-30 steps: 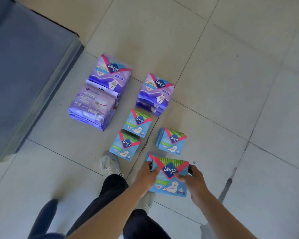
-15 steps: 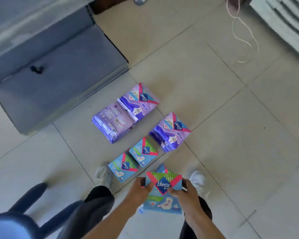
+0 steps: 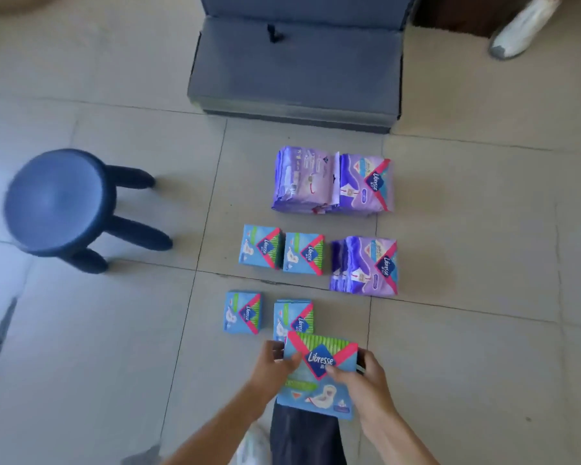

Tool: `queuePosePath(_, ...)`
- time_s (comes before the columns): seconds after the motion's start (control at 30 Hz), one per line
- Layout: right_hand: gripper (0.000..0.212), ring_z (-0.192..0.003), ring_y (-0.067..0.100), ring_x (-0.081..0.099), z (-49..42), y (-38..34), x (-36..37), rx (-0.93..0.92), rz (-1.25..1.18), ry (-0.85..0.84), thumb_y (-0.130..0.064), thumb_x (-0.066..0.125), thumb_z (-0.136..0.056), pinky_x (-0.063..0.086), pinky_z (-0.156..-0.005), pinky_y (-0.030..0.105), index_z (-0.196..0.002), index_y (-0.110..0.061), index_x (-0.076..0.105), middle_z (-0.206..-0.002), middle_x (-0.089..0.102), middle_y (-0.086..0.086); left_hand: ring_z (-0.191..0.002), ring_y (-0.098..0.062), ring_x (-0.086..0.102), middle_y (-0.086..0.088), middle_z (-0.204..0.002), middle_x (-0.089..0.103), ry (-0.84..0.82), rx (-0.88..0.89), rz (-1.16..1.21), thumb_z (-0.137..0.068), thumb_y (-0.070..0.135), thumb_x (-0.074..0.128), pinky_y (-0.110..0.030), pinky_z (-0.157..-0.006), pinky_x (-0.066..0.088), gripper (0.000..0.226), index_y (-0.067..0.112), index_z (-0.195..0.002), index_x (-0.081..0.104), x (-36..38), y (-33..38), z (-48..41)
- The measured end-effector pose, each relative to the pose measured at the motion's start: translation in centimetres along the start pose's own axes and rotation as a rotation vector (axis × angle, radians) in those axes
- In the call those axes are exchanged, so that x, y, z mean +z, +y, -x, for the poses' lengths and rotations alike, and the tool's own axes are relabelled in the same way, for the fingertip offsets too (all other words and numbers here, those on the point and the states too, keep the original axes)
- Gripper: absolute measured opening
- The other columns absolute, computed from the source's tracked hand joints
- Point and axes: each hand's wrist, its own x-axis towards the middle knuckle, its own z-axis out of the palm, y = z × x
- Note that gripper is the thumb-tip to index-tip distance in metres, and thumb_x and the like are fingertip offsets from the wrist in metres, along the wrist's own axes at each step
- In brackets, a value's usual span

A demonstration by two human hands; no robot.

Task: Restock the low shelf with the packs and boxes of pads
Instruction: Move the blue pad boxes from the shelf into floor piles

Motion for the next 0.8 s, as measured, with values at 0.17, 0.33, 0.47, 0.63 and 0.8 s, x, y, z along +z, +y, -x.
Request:
queuePosePath(0.17,0.045,-0.083,0.033,0.071,2.1,1.8,0.9,-0.043,0.203,-0.100,0.005,0.080,-0.067,0.058,-0.068,0.038,-0.104,-0.005,0.058,-0.098,0.072,0.017,-0.070,-0.012,0.063,-0.005,-0.094,0.060,0.047,0.050,0.227,-0.091,0.010,0.061,-0.015,-0.044,0.048,0.029,0.002,-0.113,0.045,-1.9,-5.0,2.5)
queuePosePath(0.33,0.042,-0.069,0.028,0.069,5.7,4.0,2.1,-0.087,0.343,-0.146,0.009,0.076,-0.071,0.055,-0.050,0.029,-0.104,-0.006,0.056,-0.092,0.071,0.016,-0.073,-0.010,0.063,-0.007,-0.102,0.061,0.121,0.059,0.406,-0.093,0.018,0.059,-0.013,-0.045,0.047,0.027,0.006,-0.114,0.046,-2.9,-10.7,5.9)
queuePosePath(0.47,0.049,-0.082,0.034,0.070,7.6,6.1,3.1,-0.070,0.463,-0.178,0.008,0.080,-0.066,0.057,-0.066,0.038,-0.108,-0.003,0.056,-0.095,0.071,0.019,-0.074,-0.013,0.064,-0.005,-0.096,0.061,0.141,0.029,0.500,-0.093,0.016,0.059,-0.018,-0.049,0.051,0.031,0.001,-0.117,0.047,-4.4,-14.0,8.2)
queuePosePath(0.63,0.046,-0.073,0.025,0.070,8.0,5.9,5.8,-0.059,0.474,-0.185,0.002,0.081,-0.069,0.053,-0.053,0.029,-0.106,-0.008,0.055,-0.095,0.070,0.013,-0.073,-0.011,0.065,0.000,-0.092,0.062,0.143,0.020,0.491,-0.093,0.019,0.060,-0.018,-0.051,0.052,0.029,0.005,-0.115,0.048,-7.3,-12.8,7.7)
queuePosePath(0.8,0.046,-0.074,0.025,0.071,5.7,3.0,8.7,-0.027,0.410,-0.153,-0.001,0.081,-0.070,0.053,-0.051,0.027,-0.107,-0.008,0.053,-0.093,0.071,0.012,-0.072,-0.009,0.065,0.002,-0.092,0.063,0.105,0.005,0.400,-0.093,0.022,0.060,-0.015,-0.046,0.050,0.032,0.006,-0.116,0.045,-9.6,-8.0,5.3)
